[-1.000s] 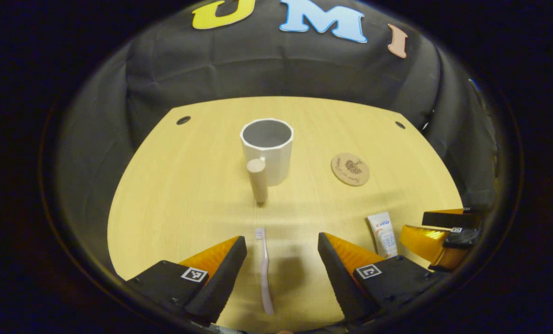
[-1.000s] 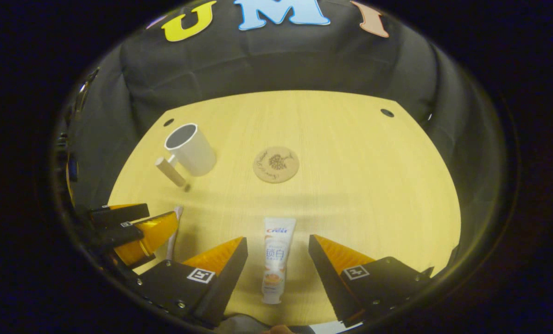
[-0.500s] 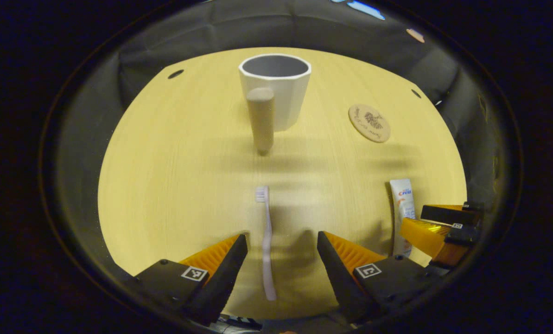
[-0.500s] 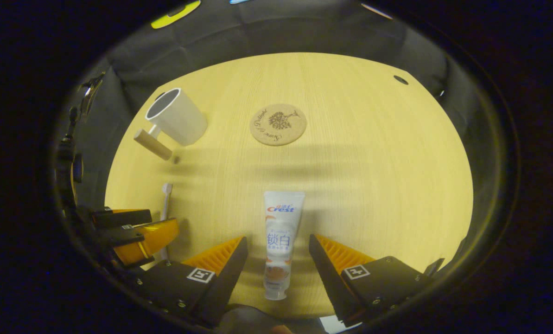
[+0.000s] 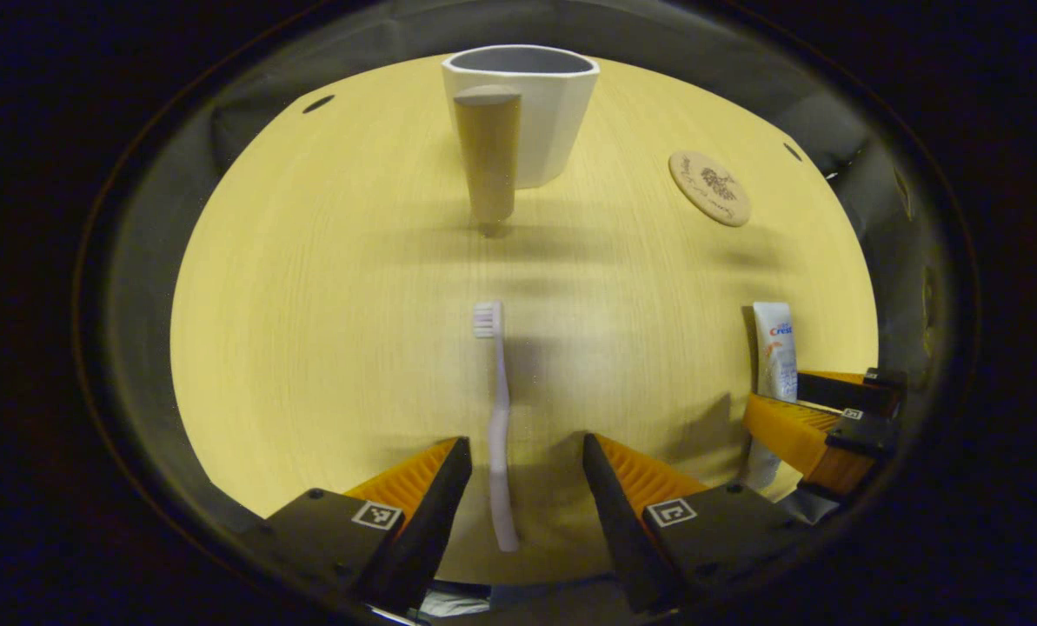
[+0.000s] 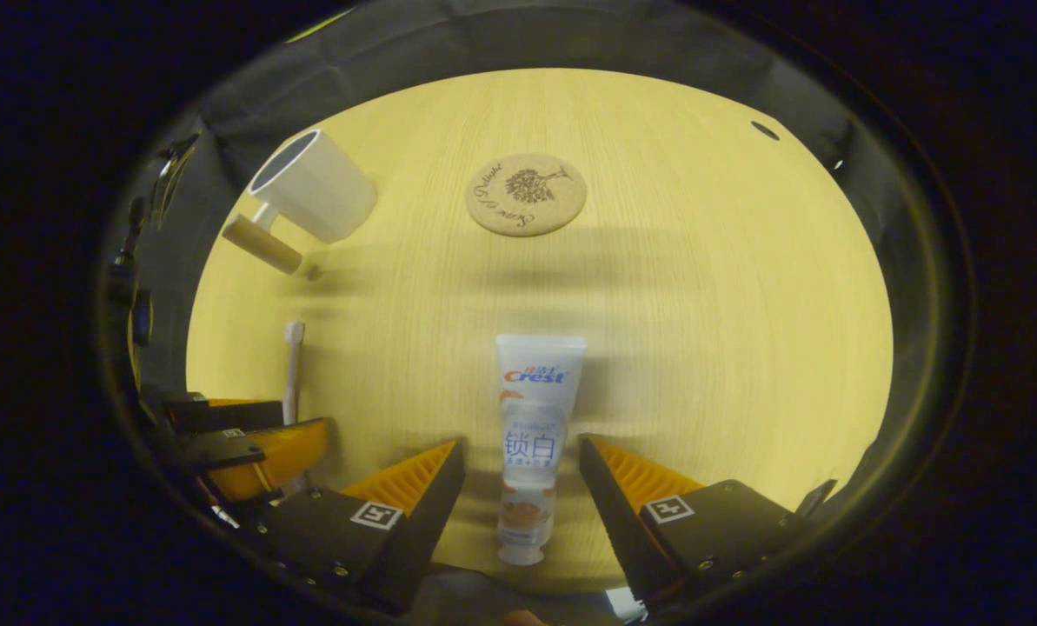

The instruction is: Put the toothbrush and toothpaste on the desktop into the cup, then pick up the cup and place it on the coaster on the desktop.

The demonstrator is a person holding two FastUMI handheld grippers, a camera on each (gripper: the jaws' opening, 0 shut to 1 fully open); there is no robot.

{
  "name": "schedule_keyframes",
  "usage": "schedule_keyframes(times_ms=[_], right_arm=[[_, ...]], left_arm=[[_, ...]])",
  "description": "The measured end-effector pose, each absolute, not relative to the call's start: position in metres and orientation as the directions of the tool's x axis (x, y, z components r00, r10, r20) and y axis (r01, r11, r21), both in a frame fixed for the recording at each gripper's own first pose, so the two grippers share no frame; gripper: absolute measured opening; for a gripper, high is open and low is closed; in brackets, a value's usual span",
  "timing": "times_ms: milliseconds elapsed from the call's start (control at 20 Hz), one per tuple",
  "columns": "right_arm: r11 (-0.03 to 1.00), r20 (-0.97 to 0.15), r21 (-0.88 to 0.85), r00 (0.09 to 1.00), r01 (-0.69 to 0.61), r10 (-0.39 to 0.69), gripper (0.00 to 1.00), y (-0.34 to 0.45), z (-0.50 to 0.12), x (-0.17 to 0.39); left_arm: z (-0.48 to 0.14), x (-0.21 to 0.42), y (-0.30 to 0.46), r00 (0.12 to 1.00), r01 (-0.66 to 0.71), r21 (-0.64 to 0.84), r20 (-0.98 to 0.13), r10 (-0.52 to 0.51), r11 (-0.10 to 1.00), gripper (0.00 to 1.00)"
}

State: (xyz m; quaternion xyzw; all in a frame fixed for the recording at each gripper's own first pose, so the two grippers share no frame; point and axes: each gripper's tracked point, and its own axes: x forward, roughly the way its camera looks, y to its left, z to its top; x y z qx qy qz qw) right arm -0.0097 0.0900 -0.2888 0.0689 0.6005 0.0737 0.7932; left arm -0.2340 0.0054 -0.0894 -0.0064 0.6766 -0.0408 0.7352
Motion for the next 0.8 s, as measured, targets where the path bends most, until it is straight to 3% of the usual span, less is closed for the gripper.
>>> schedule_keyframes(times_ms=[50, 250, 300, 350, 400, 450, 500, 550, 650, 700, 750, 800], right_arm=[[0.981, -0.945, 0.193, 0.264, -0.034, 0.195, 0.86, 0.089, -0.29, -0.009], [0.984, -0.948, 0.176, 0.263, -0.028, 0.177, 0.85, 0.086, -0.293, -0.009], [0.985, -0.949, 0.168, 0.267, -0.025, 0.168, 0.84, 0.084, -0.294, -0.008], [0.987, -0.95, 0.157, 0.269, -0.021, 0.157, 0.82, 0.082, -0.294, -0.009], [0.988, -0.951, 0.15, 0.269, -0.023, 0.15, 0.75, 0.081, -0.295, -0.009], [0.99, -0.951, 0.142, 0.273, -0.025, 0.144, 0.73, 0.079, -0.295, -0.008], [0.991, -0.951, 0.134, 0.281, -0.012, 0.132, 0.69, 0.077, -0.295, -0.008], [0.99, -0.95, 0.14, 0.28, -0.003, 0.135, 0.61, 0.077, -0.295, -0.009], [0.992, -0.948, 0.125, 0.295, 0.002, 0.119, 0.61, 0.071, -0.291, -0.007], [0.991, -0.946, 0.133, 0.3, 0.016, 0.122, 0.41, 0.073, -0.297, -0.007], [0.991, -0.947, 0.132, 0.297, 0.013, 0.122, 0.38, 0.071, -0.296, -0.009], [0.993, -0.946, 0.12, 0.305, 0.016, 0.109, 0.42, 0.068, -0.295, -0.009]], left_arm=[[-0.089, -0.234, 0.007, 0.077, 0.052, -0.062, -0.995, -0.065, 0.997, 0.85], [-0.089, -0.234, 0.013, 0.068, 0.06, -0.027, -0.997, -0.031, 0.998, 0.76], [-0.089, -0.235, 0.014, 0.066, 0.064, -0.025, -0.997, -0.029, 0.998, 0.6], [-0.089, -0.234, 0.014, 0.066, 0.067, -0.025, -0.997, -0.029, 0.997, 0.66], [-0.091, -0.233, 0.014, 0.068, 0.066, -0.022, -0.997, -0.026, 0.998, 0.66], [-0.093, -0.233, 0.013, 0.069, 0.061, -0.022, -0.997, -0.026, 0.998, 0.55], [-0.092, -0.233, 0.013, 0.07, 0.062, -0.023, -0.997, -0.027, 0.998, 0.65], [-0.089, -0.232, 0.015, 0.07, 0.068, -0.012, -0.997, -0.017, 0.998, 0.58], [-0.089, -0.233, 0.012, 0.075, 0.053, -0.023, -0.997, -0.027, 0.998, 0.41], [-0.091, -0.234, 0.012, 0.074, 0.065, -0.024, -0.997, -0.029, 0.998, 0.33], [-0.089, -0.229, 0.013, 0.083, 0.062, -0.019, -0.996, -0.024, 0.998, 0.3], [-0.09, -0.233, 0.012, 0.083, 0.05, -0.024, -0.996, -0.028, 0.998, 0.31]])
